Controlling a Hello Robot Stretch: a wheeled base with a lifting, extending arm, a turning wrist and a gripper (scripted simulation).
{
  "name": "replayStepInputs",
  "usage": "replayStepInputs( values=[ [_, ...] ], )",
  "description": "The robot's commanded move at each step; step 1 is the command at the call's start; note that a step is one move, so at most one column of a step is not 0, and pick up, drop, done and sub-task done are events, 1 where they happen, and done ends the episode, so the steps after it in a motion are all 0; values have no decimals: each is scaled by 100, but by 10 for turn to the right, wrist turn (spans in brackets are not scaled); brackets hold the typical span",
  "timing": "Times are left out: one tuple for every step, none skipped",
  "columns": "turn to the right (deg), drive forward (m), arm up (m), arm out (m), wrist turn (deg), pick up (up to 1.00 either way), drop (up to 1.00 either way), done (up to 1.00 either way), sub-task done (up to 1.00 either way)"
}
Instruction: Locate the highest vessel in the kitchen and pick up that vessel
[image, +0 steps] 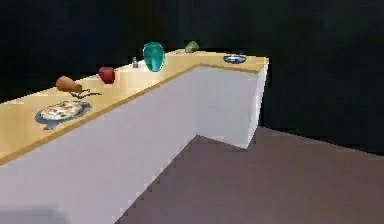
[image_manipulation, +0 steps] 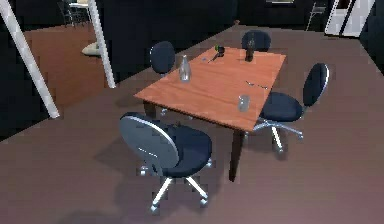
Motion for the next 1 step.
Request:
replayStepInputs(
  values=[
    [120, 0, 0, 0, 0, 0, 0, 0, 0]
  ],
)
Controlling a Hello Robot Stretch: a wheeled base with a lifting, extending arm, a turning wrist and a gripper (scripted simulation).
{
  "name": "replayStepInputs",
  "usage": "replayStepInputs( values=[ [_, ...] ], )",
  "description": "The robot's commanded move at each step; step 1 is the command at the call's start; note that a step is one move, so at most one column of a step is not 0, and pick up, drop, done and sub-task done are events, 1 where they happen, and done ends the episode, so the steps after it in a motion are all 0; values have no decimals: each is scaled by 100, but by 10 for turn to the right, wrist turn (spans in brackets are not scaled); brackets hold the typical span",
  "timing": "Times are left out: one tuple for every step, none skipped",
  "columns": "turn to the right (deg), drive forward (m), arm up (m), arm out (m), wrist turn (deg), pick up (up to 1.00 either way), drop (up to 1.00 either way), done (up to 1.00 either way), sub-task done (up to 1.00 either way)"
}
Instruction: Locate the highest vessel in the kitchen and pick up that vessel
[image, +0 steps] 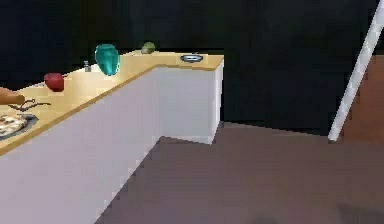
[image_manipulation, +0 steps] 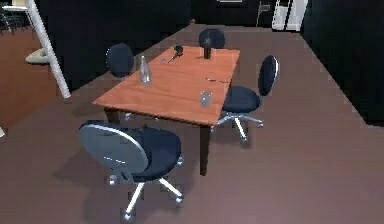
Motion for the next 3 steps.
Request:
replayStepInputs(
  values=[
    [0, 100, 0, 0, 0, 0, 0, 0, 0],
    [30, 0, 0, 0, 0, 0, 0, 0, 0],
    [0, 10, 0, 0, 0, 0, 0, 0, 0]
  ],
)
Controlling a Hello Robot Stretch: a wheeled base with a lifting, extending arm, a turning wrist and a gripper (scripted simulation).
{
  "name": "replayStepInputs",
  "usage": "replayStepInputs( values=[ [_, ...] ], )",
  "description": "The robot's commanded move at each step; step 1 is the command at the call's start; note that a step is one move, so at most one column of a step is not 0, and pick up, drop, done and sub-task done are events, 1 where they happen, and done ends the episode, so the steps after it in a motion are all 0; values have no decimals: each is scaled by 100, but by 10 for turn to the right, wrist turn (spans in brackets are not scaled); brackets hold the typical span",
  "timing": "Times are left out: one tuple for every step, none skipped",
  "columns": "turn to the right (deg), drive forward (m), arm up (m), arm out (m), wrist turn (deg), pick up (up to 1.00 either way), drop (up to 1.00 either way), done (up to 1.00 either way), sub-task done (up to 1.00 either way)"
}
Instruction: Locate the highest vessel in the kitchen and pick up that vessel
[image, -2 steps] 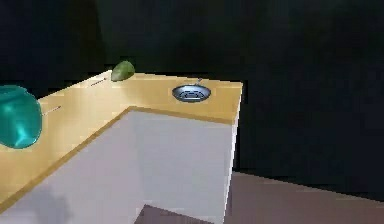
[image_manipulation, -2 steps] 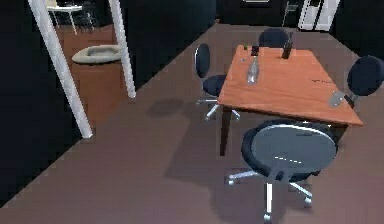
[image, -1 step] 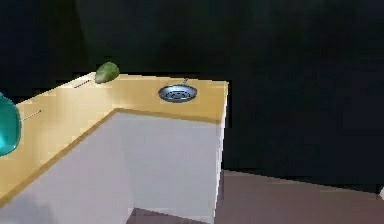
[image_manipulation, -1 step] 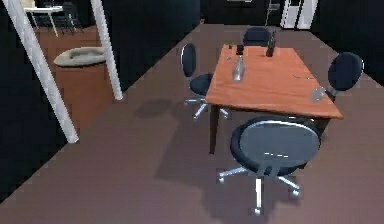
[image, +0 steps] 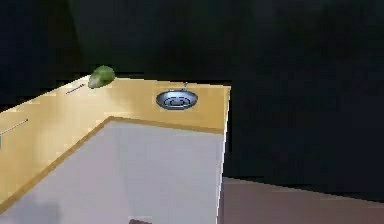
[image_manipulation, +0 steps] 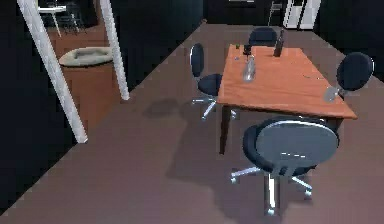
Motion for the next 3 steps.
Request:
replayStepInputs(
  values=[
    [-450, 0, 0, 0, 0, 0, 0, 0, 0],
    [-450, 0, 0, 0, 0, 0, 0, 0, 0],
    [-450, 0, 0, 0, 0, 0, 0, 0, 0]
  ],
)
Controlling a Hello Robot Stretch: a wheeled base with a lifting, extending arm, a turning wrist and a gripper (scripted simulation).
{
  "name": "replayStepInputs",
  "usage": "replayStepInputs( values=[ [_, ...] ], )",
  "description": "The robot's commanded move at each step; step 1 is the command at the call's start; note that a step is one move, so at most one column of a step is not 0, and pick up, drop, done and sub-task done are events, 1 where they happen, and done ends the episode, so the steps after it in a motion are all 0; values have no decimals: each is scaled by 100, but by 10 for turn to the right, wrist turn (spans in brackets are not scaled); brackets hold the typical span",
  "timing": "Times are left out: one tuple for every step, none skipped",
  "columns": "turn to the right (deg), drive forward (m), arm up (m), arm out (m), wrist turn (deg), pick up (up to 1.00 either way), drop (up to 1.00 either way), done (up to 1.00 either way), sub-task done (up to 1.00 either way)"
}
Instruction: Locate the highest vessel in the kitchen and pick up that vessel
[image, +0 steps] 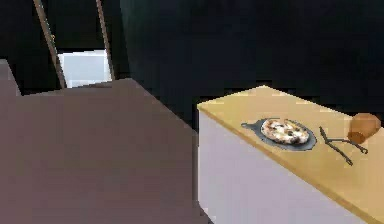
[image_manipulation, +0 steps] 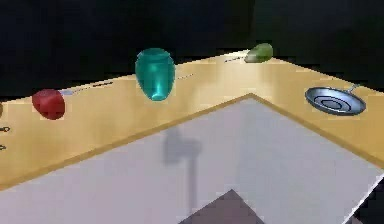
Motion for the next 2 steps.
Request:
replayStepInputs(
  values=[
    [450, 0, 0, 0, 0, 0, 0, 0, 0],
    [450, 0, 0, 0, 0, 0, 0, 0, 0]
  ],
)
